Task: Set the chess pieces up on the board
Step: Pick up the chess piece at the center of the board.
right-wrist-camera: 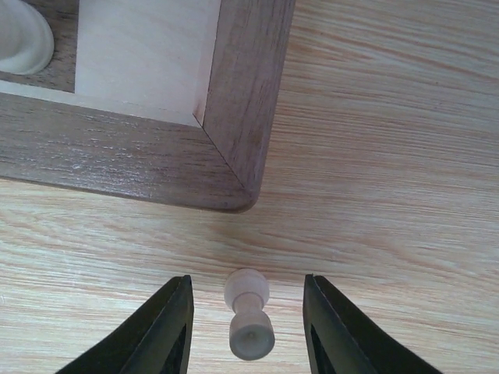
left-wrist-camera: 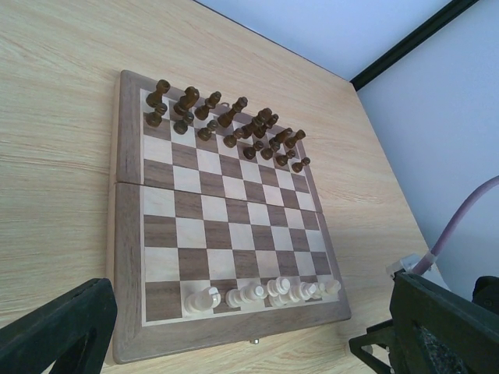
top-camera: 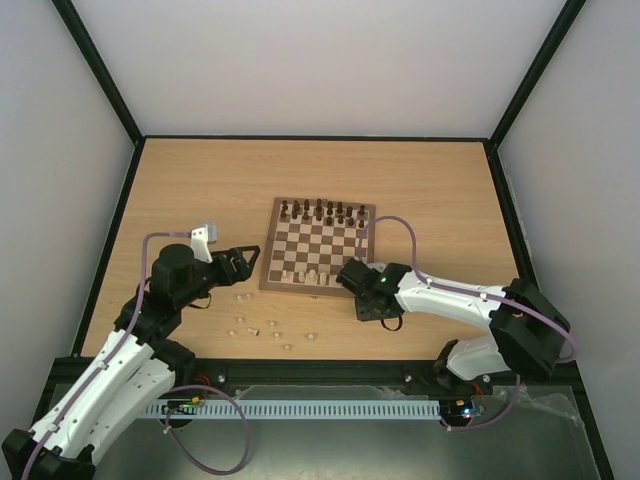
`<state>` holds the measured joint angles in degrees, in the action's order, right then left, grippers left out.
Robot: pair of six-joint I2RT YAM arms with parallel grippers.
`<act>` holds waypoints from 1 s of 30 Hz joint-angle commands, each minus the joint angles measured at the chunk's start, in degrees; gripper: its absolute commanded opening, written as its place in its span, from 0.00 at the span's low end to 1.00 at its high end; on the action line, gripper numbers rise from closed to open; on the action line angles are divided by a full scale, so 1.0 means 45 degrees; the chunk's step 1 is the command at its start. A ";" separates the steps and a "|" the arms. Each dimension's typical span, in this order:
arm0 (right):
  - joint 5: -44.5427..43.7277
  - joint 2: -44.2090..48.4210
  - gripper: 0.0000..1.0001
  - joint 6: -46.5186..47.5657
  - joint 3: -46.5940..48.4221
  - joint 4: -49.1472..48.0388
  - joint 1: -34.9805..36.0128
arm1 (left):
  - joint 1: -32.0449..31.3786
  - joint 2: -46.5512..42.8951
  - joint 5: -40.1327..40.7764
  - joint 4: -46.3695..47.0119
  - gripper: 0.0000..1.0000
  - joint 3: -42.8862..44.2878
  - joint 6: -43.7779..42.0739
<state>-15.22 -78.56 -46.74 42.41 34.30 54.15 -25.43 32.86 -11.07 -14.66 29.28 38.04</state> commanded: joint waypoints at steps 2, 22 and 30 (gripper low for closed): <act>0.0315 -0.0393 0.36 0.0102 -0.0284 -0.0138 -0.0139 | 0.0046 0.0099 -0.0153 0.0385 0.99 0.0164 -0.0088; 0.0490 0.0237 0.09 -0.0254 -0.0251 0.0596 -0.0139 | 0.0046 0.0322 -0.0117 0.0539 0.99 0.0010 -0.0084; -0.0028 0.0038 0.09 0.0636 0.1222 0.0892 -0.0575 | 0.0046 0.0337 -0.0059 0.0494 0.99 0.0038 -0.0114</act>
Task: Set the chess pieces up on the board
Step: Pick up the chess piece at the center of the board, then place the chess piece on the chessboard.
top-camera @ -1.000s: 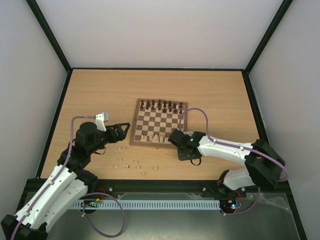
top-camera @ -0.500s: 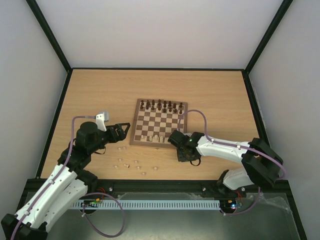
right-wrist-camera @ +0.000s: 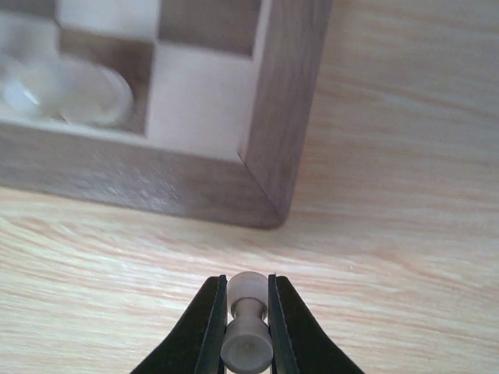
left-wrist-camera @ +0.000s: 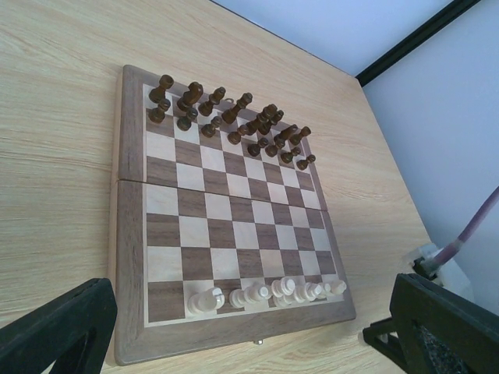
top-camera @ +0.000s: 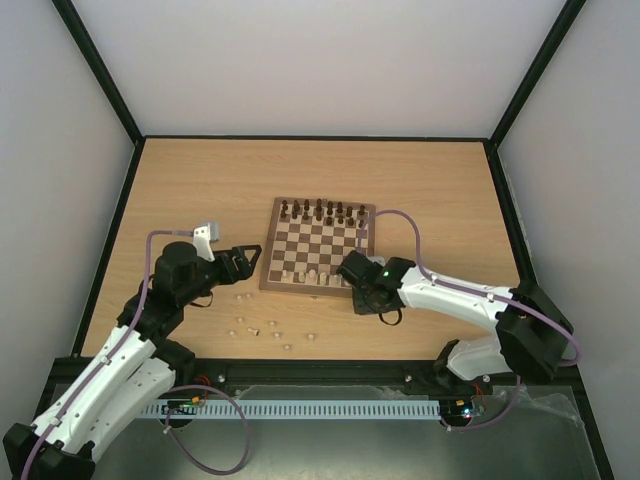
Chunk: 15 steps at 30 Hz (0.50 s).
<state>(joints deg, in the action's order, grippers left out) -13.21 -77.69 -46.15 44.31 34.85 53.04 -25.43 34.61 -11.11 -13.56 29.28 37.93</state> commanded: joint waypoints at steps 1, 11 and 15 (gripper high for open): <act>-0.0513 -0.0291 0.09 0.0670 0.0966 0.0773 -0.0476 | 0.0046 -0.0066 -0.0025 0.0227 0.99 0.0037 -0.0090; -0.0553 -0.1678 0.08 0.2101 0.2498 0.0624 -0.1433 | 0.0036 -0.0225 0.0145 0.0008 0.99 0.0144 -0.0120; -0.0466 -0.2182 0.08 0.2491 0.2726 0.0460 -0.1485 | 0.0046 -0.0286 0.0224 -0.0084 0.99 0.0150 -0.0119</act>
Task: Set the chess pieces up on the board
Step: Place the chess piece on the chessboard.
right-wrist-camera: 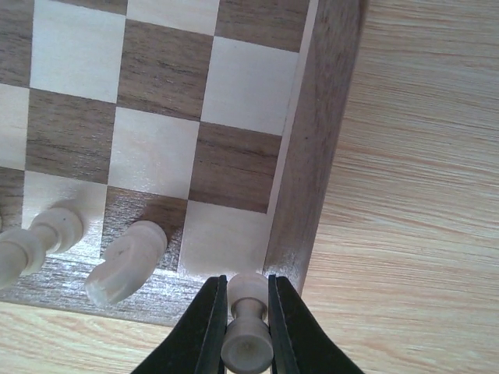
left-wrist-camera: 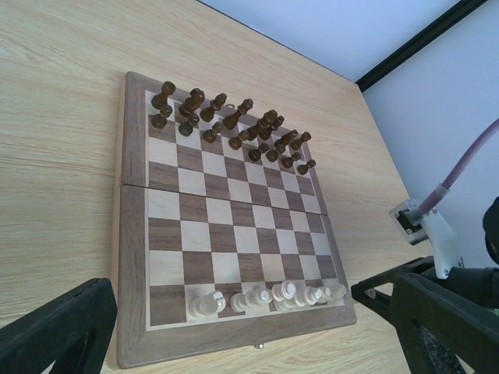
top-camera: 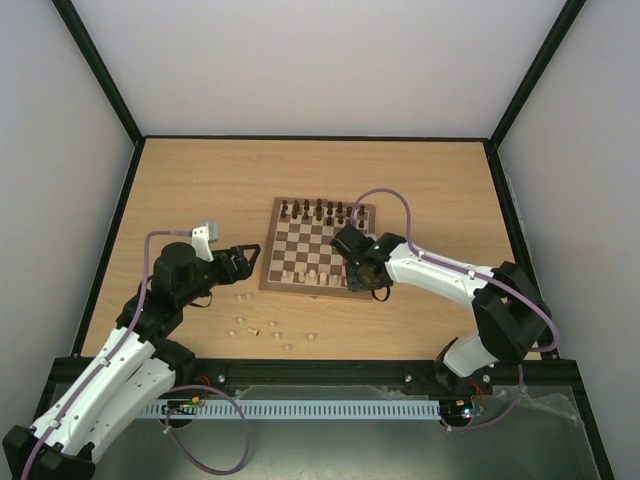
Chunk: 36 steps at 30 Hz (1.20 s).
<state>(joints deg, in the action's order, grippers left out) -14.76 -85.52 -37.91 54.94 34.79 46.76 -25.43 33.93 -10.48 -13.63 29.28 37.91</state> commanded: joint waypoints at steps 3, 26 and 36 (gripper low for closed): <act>-0.0055 -0.0721 0.08 0.0766 0.0433 0.0333 -0.0104 | 0.0046 -0.0233 0.0158 -0.0144 0.99 0.0154 -0.0091; 0.0254 -0.1188 0.14 0.1119 0.0353 -0.0406 -0.0350 | 0.0046 -0.0397 0.0352 -0.0457 0.99 0.0270 -0.0090; 0.0016 -0.0388 0.34 0.0990 0.0351 0.0035 -0.0342 | 0.0046 -0.0412 0.0366 -0.0506 0.99 0.0342 -0.0068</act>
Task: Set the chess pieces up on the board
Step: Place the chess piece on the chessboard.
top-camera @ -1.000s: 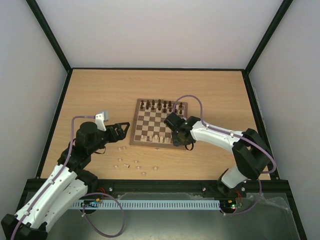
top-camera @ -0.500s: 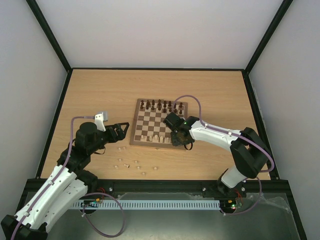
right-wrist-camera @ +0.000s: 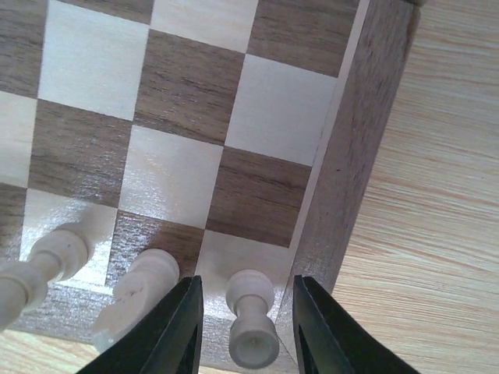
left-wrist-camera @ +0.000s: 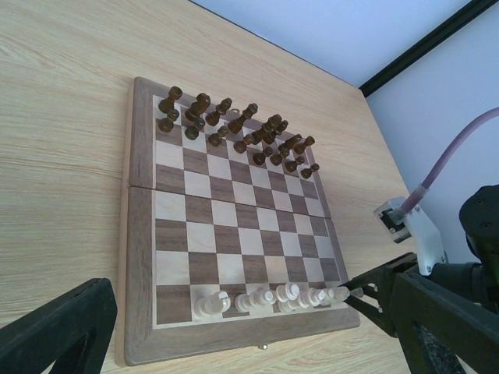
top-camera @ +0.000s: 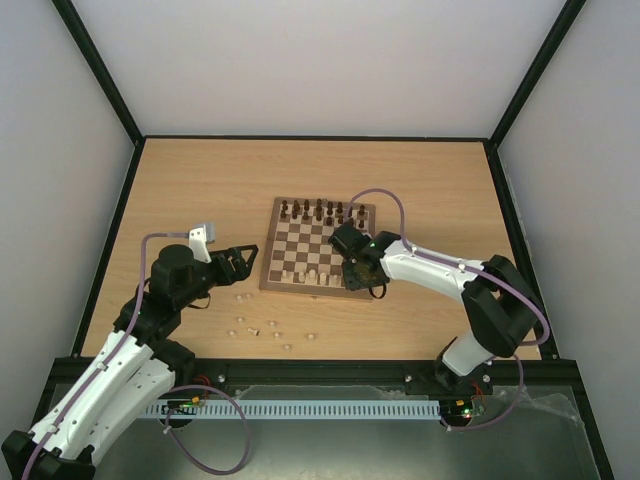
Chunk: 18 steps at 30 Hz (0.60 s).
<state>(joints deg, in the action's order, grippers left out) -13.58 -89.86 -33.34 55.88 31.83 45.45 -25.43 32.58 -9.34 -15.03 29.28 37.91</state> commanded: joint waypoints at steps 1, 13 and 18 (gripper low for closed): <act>-0.0339 0.0710 0.37 -0.0048 0.0168 0.0791 -0.0053 | 0.0046 -0.0098 0.0122 -0.0206 0.99 0.0361 -0.0066; -0.0228 0.3439 0.46 -0.0422 0.0069 0.2203 0.0305 | 0.0046 0.0017 0.0375 -0.0506 0.99 0.0794 -0.0195; 0.0433 0.3481 0.49 -0.0926 -0.0017 0.1967 0.2512 | 0.0121 0.0287 -0.0079 -0.0662 0.99 0.1529 -0.0427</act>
<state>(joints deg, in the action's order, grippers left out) -14.76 -74.00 -35.24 55.88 37.89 50.26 -25.41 33.39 -8.54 -17.37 32.40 37.32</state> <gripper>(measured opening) 0.488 0.991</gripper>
